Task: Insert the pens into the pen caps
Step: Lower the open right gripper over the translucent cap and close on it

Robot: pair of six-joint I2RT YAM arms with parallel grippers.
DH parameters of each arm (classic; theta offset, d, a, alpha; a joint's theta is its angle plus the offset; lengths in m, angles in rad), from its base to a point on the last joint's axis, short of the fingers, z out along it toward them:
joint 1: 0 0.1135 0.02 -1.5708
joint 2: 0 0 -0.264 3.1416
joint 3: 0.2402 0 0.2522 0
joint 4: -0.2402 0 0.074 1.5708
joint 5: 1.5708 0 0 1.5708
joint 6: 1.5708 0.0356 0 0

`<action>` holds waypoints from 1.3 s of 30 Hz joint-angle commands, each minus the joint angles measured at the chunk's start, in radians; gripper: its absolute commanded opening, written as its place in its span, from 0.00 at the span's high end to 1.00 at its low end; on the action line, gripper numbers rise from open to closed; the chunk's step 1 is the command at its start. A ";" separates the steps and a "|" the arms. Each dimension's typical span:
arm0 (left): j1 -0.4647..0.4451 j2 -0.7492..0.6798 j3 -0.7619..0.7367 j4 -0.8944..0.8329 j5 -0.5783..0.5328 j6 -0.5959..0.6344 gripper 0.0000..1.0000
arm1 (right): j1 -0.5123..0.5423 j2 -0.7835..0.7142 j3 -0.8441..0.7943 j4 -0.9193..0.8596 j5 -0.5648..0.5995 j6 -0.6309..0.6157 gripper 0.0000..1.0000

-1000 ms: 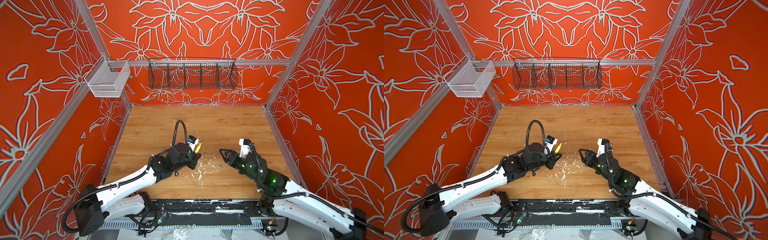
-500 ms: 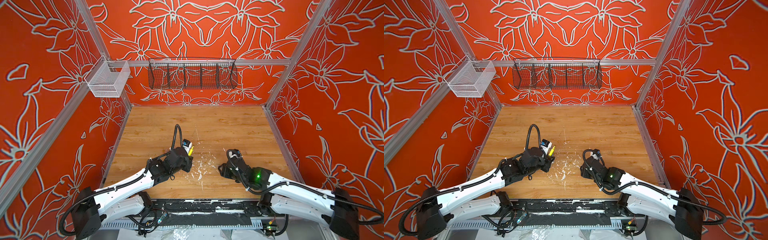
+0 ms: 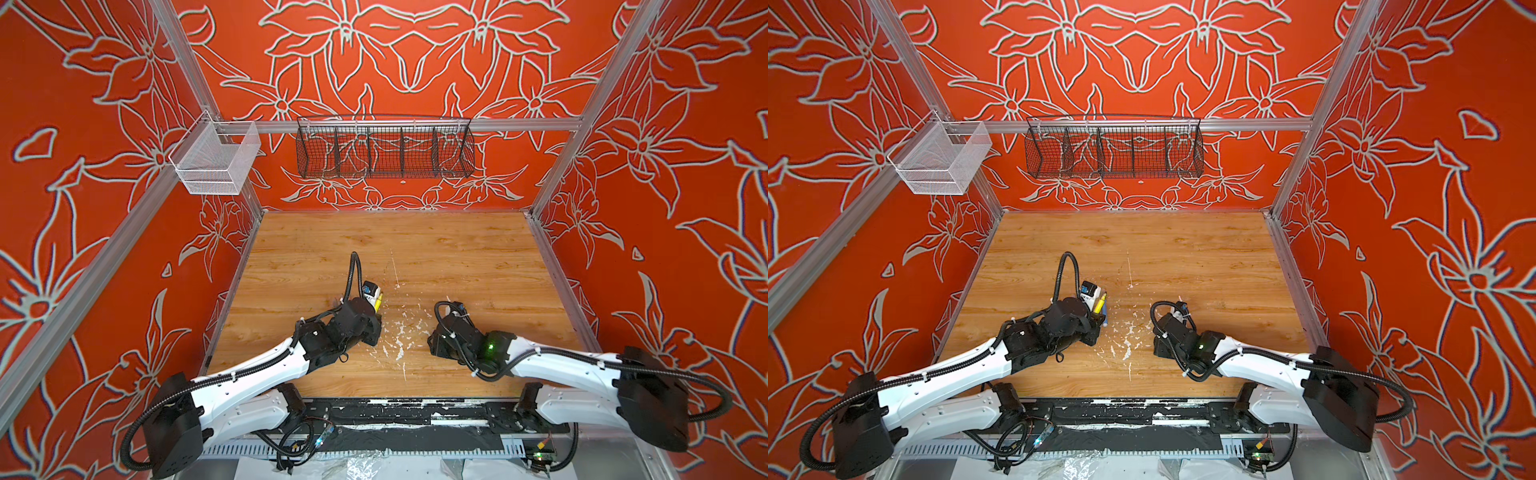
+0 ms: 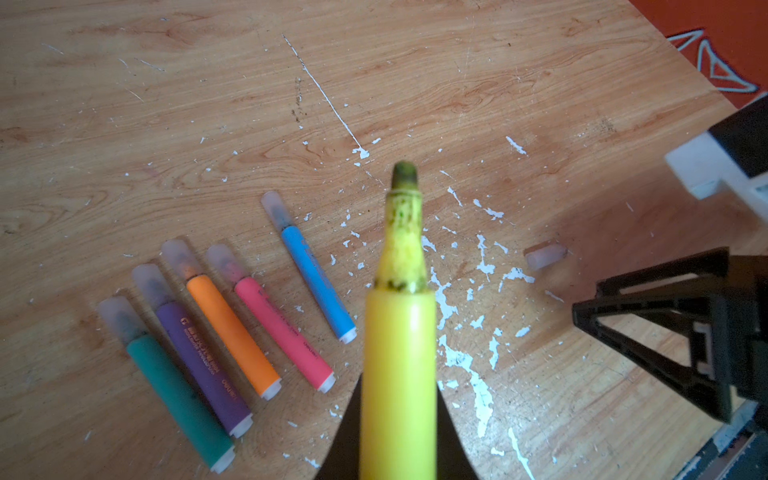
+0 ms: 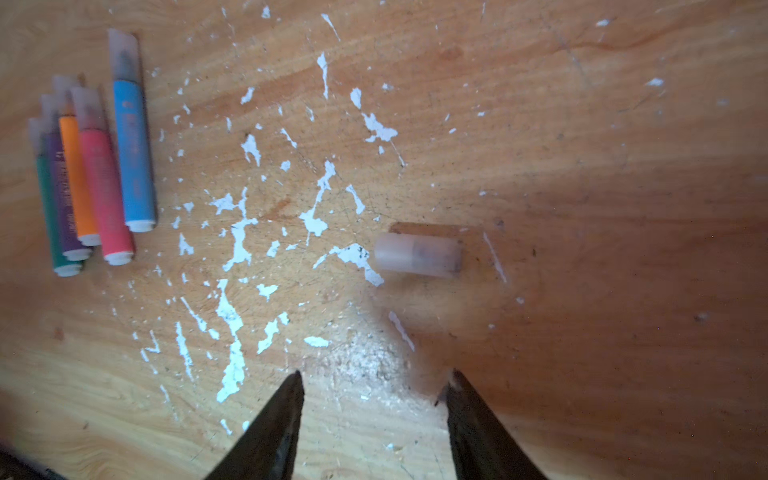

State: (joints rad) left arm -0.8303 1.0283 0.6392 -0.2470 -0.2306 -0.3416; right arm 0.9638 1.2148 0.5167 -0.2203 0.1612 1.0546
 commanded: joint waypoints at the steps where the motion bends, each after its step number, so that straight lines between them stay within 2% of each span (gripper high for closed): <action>1: 0.007 0.001 0.023 -0.016 -0.012 -0.012 1.00 | -0.005 0.043 0.027 0.025 0.040 -0.016 0.43; 5: 0.007 -0.003 0.024 -0.028 -0.016 -0.017 1.00 | -0.012 0.084 0.060 0.020 0.048 -0.050 0.44; 8: 0.006 -0.009 0.027 -0.037 -0.018 -0.014 1.00 | -0.011 0.088 0.130 -0.079 0.091 -0.107 0.44; 14: 0.007 -0.033 0.020 -0.043 -0.020 -0.007 1.00 | -0.039 0.054 0.158 -0.091 0.172 -0.201 0.32; 16: 0.007 -0.068 0.020 -0.046 -0.017 -0.008 1.00 | -0.081 0.079 0.180 -0.089 0.143 -0.239 0.31; 19: 0.007 -0.078 0.019 -0.051 -0.015 -0.006 1.00 | -0.165 0.151 0.209 -0.057 0.041 -0.285 0.31; 22: 0.007 -0.077 0.020 -0.053 -0.016 -0.006 1.00 | -0.197 0.228 0.253 -0.047 -0.021 -0.326 0.32; 29: 0.007 -0.068 0.024 -0.050 -0.019 -0.002 1.00 | -0.203 0.385 0.325 -0.065 -0.111 -0.351 0.34; 39: 0.007 -0.073 0.020 -0.045 -0.019 0.001 1.00 | -0.173 0.359 0.272 -0.108 -0.114 -0.336 0.35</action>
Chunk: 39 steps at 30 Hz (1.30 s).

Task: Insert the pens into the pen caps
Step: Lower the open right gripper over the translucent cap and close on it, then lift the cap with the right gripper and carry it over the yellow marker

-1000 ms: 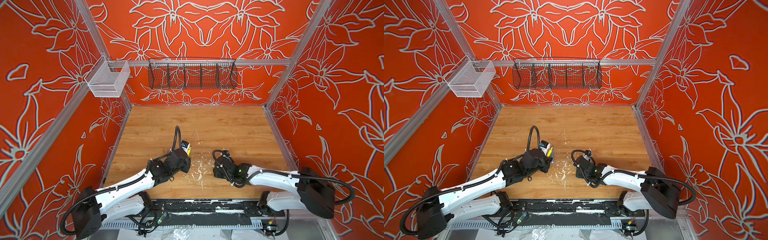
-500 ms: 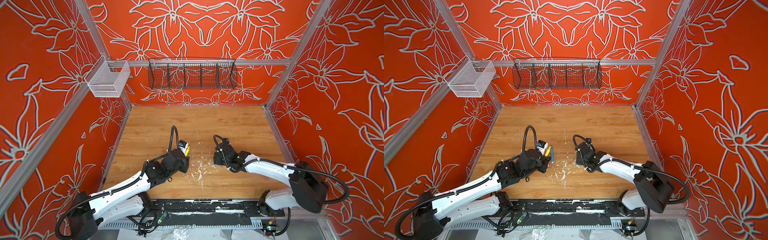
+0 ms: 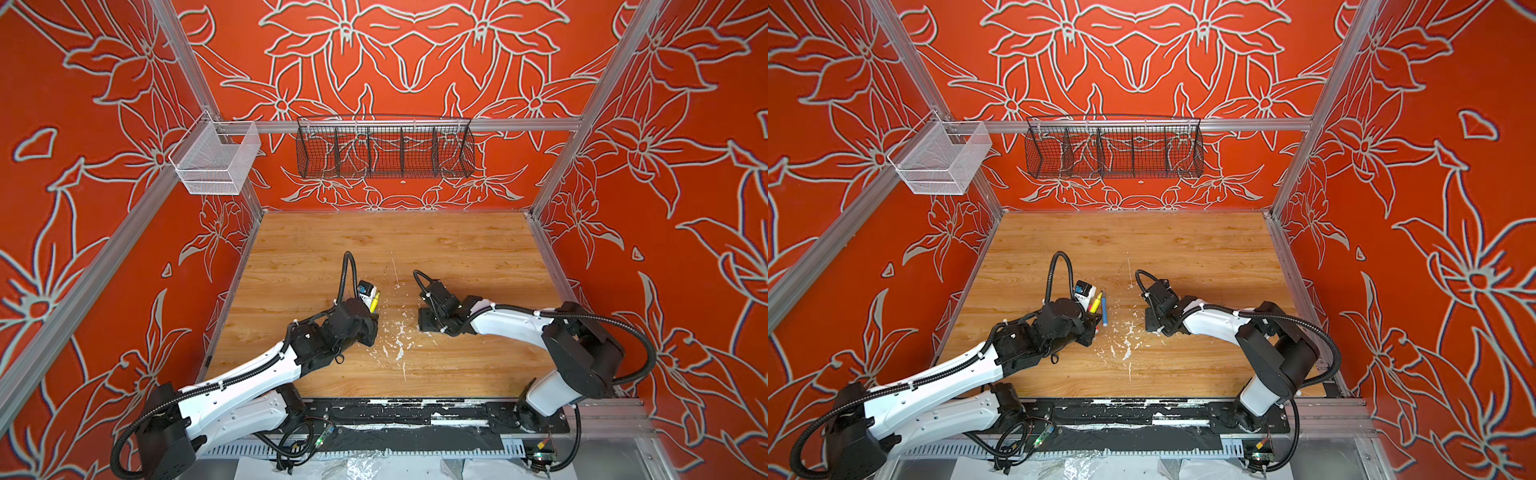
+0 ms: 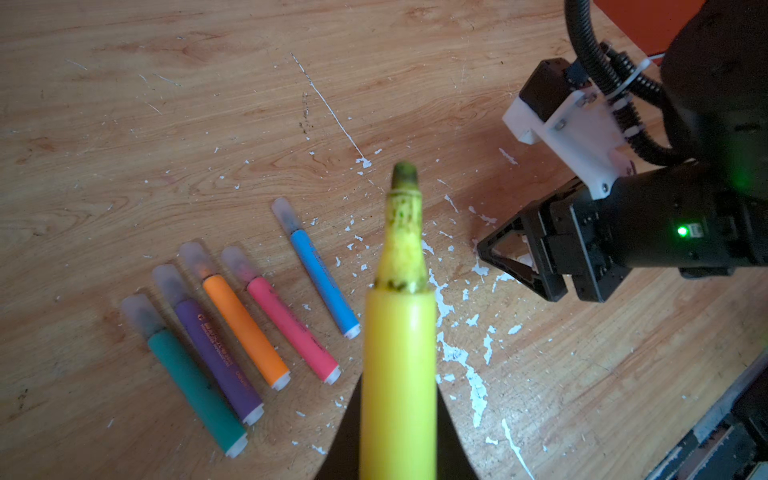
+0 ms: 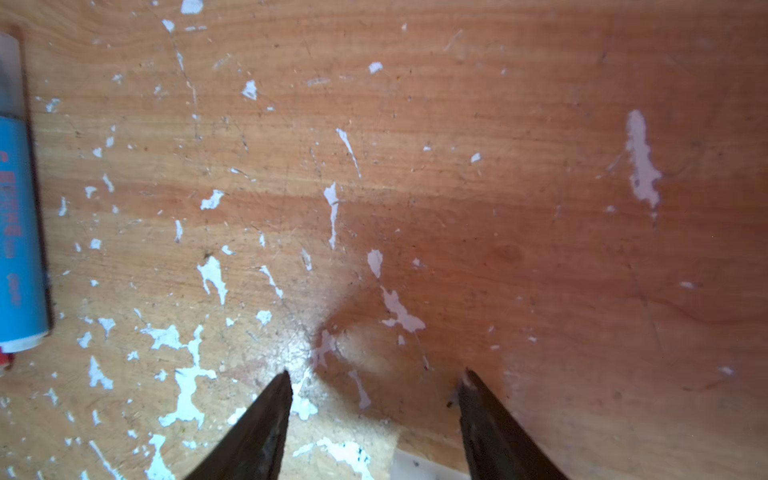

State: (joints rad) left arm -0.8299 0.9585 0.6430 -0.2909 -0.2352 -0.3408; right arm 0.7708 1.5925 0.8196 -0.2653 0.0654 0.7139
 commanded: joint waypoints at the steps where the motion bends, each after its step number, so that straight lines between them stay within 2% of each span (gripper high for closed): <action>1: 0.007 -0.003 0.017 -0.001 -0.015 0.000 1.00 | 0.030 -0.026 -0.035 -0.076 -0.010 0.009 0.36; 7: 0.006 -0.005 0.017 0.002 -0.010 0.000 1.00 | 0.078 -0.079 -0.055 -0.128 0.048 0.031 0.41; 11: 0.006 -0.007 0.018 0.001 -0.012 -0.001 1.00 | 0.097 -0.062 -0.049 -0.127 0.046 0.037 0.55; 16: 0.006 -0.015 0.017 -0.007 -0.012 -0.001 1.00 | 0.117 -0.007 -0.014 -0.158 0.068 0.048 0.67; 21: 0.006 -0.020 0.017 -0.008 -0.012 -0.001 1.00 | 0.142 0.014 0.012 -0.198 0.100 0.055 0.70; 32: 0.006 -0.024 0.017 -0.010 -0.013 0.000 1.00 | 0.164 0.019 0.018 -0.221 0.114 0.062 0.72; 39: 0.007 -0.028 0.016 -0.010 -0.002 -0.004 1.00 | 0.169 0.026 0.016 -0.215 0.106 0.074 0.91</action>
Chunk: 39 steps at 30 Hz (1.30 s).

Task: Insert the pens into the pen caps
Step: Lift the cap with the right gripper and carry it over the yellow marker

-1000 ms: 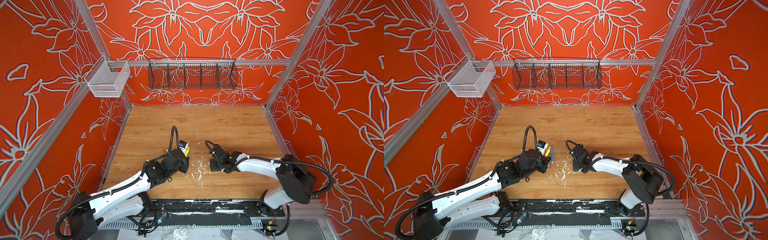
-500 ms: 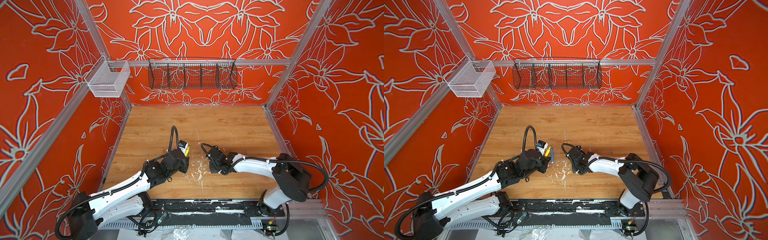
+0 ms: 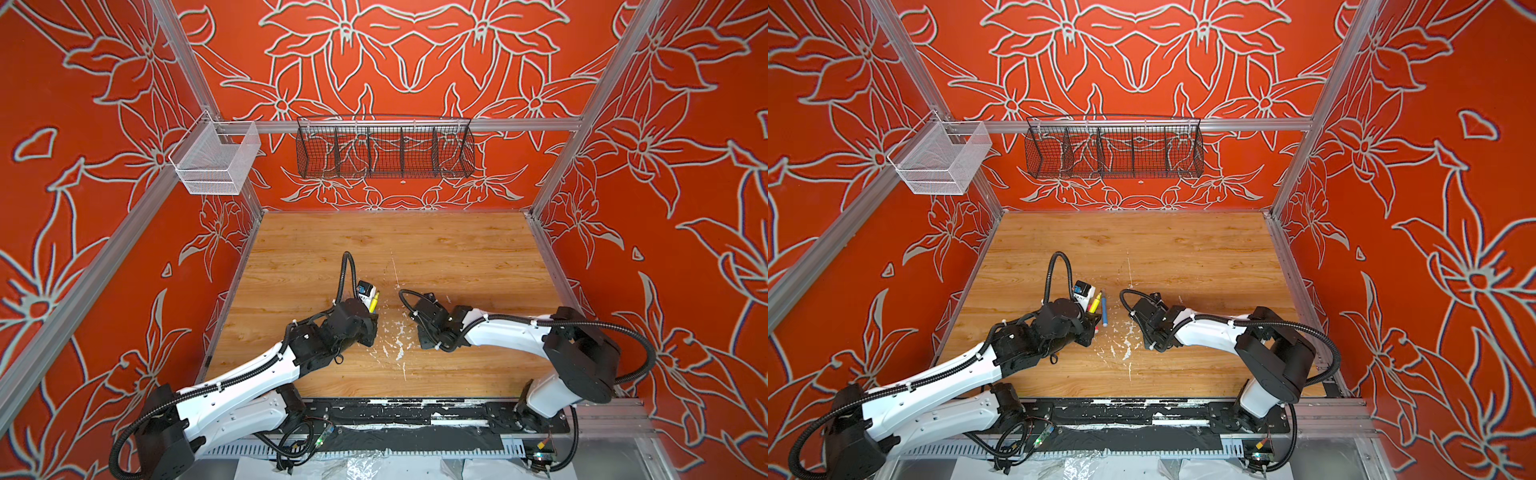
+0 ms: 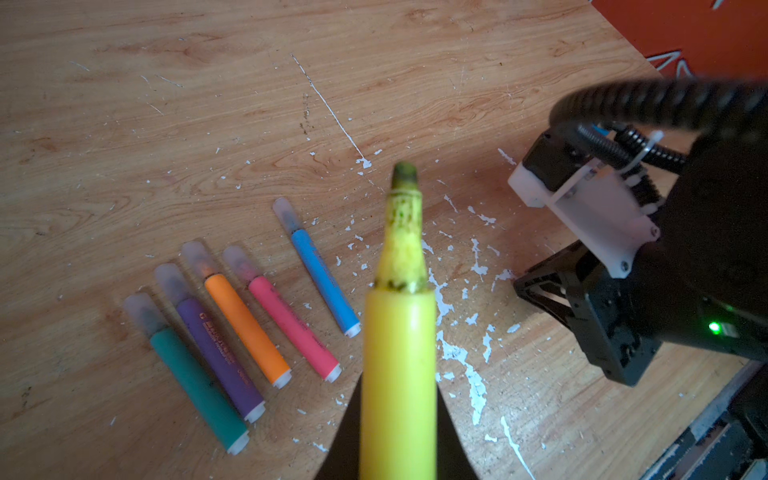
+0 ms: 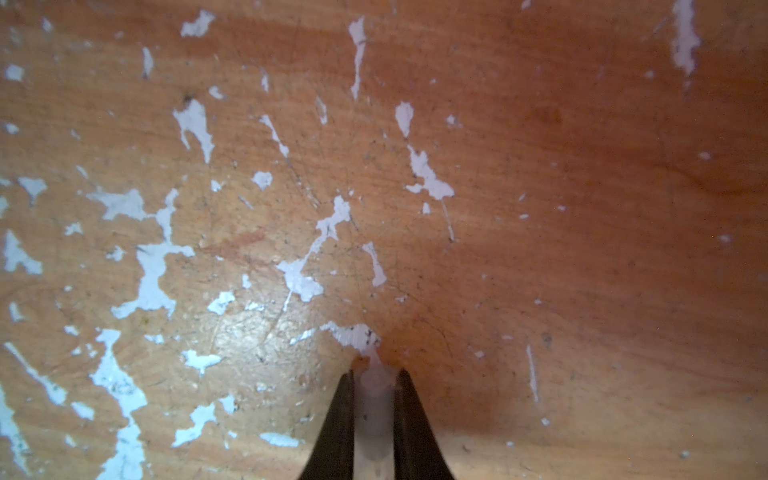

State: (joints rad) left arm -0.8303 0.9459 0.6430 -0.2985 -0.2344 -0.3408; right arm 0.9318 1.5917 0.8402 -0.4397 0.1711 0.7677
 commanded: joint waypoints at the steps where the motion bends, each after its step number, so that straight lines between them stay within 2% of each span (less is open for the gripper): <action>1: 0.007 -0.018 0.017 -0.001 0.002 -0.004 1.00 | 0.007 0.022 -0.007 -0.038 0.001 0.024 0.92; 5: 0.007 -0.025 0.022 -0.008 0.028 -0.012 1.00 | 0.006 -0.026 -0.016 -0.027 0.015 0.045 0.95; 9: 0.007 -0.033 -0.002 0.038 0.097 -0.036 1.00 | -0.011 -0.135 -0.007 -0.011 0.042 0.073 0.99; 17: -0.008 -0.002 -0.096 0.314 0.313 -0.090 1.00 | -0.027 -0.444 -0.012 0.123 0.105 0.141 1.00; 25: -0.162 0.087 -0.128 0.582 0.248 -0.154 1.00 | -0.027 -0.723 -0.158 0.398 0.136 0.203 1.00; 28: -0.178 0.113 -0.109 0.605 0.244 -0.171 1.00 | -0.022 -0.755 -0.198 0.486 0.106 0.240 1.00; 33: -0.191 0.147 -0.081 0.631 0.258 -0.179 1.00 | -0.009 -0.714 -0.249 0.664 0.057 0.272 1.00; 39: -0.203 0.162 -0.073 0.635 0.248 -0.188 1.00 | 0.003 -0.658 -0.243 0.750 0.045 0.281 1.00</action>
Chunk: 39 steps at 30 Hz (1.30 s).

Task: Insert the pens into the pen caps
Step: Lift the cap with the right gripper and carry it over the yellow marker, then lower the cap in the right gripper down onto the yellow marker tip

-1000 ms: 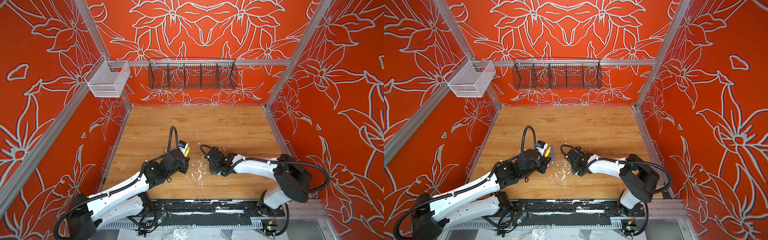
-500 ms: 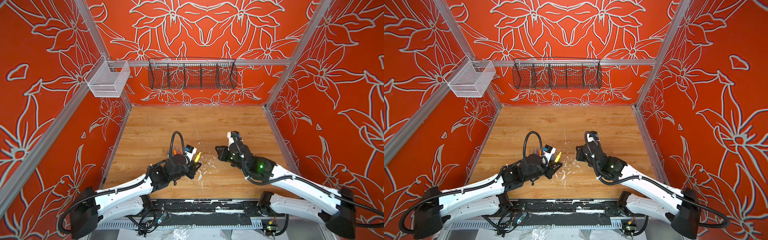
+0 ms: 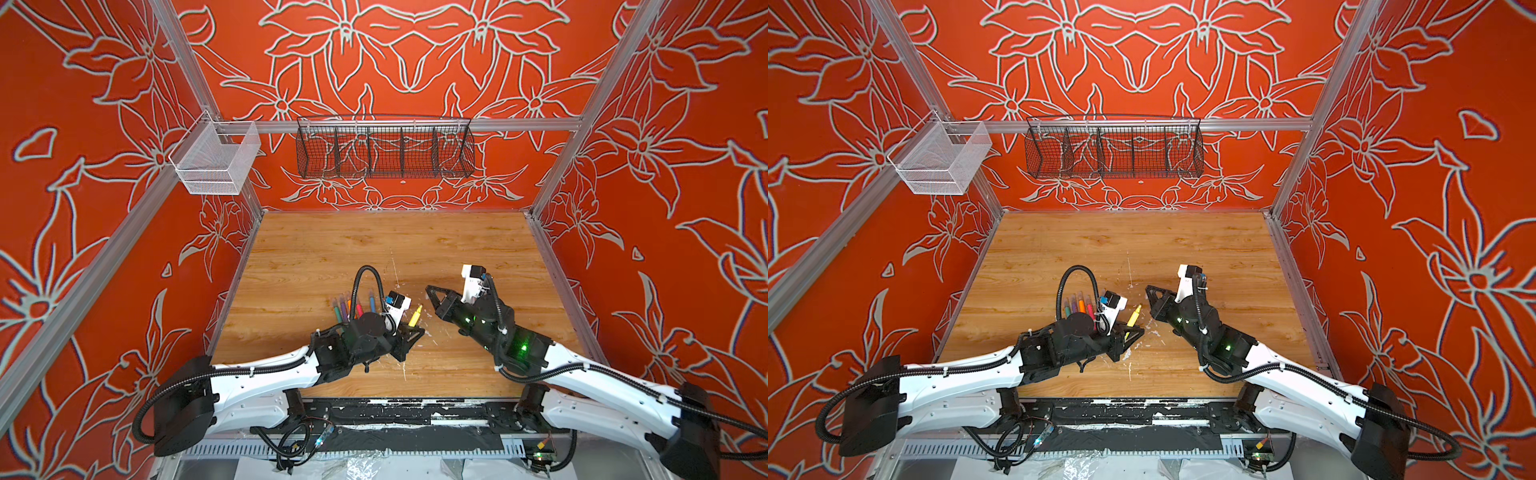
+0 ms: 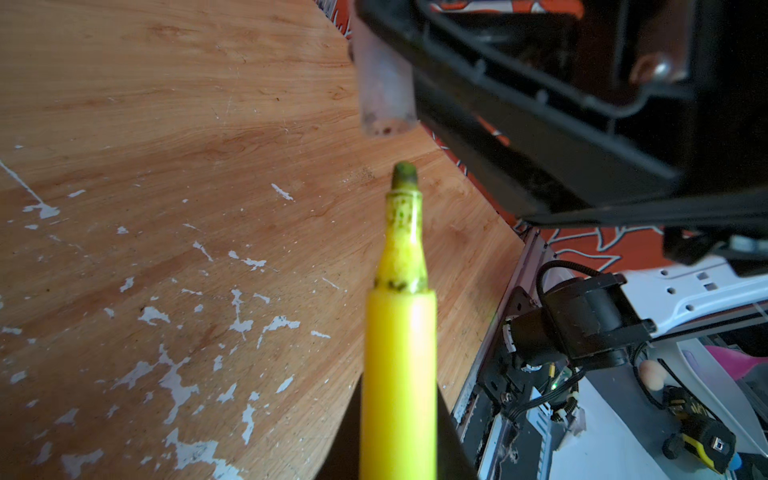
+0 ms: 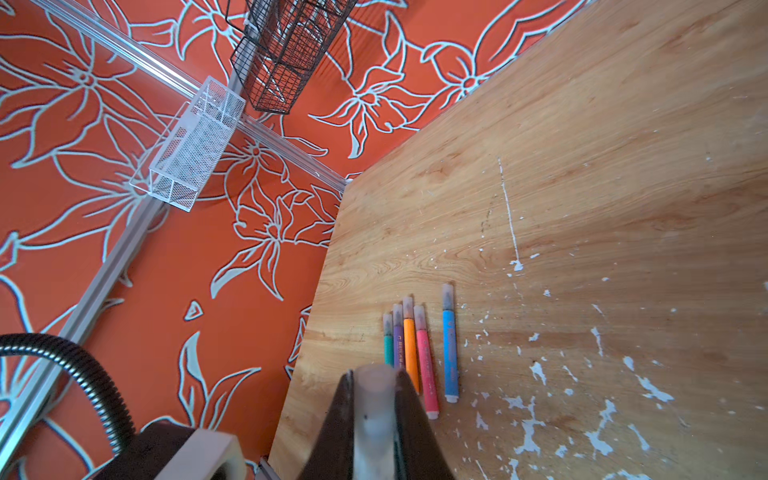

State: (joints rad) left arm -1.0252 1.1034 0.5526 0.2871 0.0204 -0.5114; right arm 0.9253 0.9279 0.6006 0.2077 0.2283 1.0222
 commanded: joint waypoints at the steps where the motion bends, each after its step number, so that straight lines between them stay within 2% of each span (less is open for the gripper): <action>1: -0.009 0.004 0.015 0.050 -0.013 -0.019 1.00 | 0.013 0.012 -0.005 0.110 -0.012 0.027 1.00; 23: -0.009 -0.008 0.002 0.030 -0.082 -0.017 1.00 | 0.052 -0.003 -0.041 0.117 0.017 0.006 1.00; 39: -0.009 -0.022 -0.002 0.032 -0.077 -0.021 1.00 | 0.067 0.015 -0.040 0.129 0.020 -0.035 1.00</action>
State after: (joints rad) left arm -1.0290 1.0950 0.5518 0.3004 -0.0471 -0.5217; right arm 0.9806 0.9371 0.5743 0.3115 0.2436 1.0058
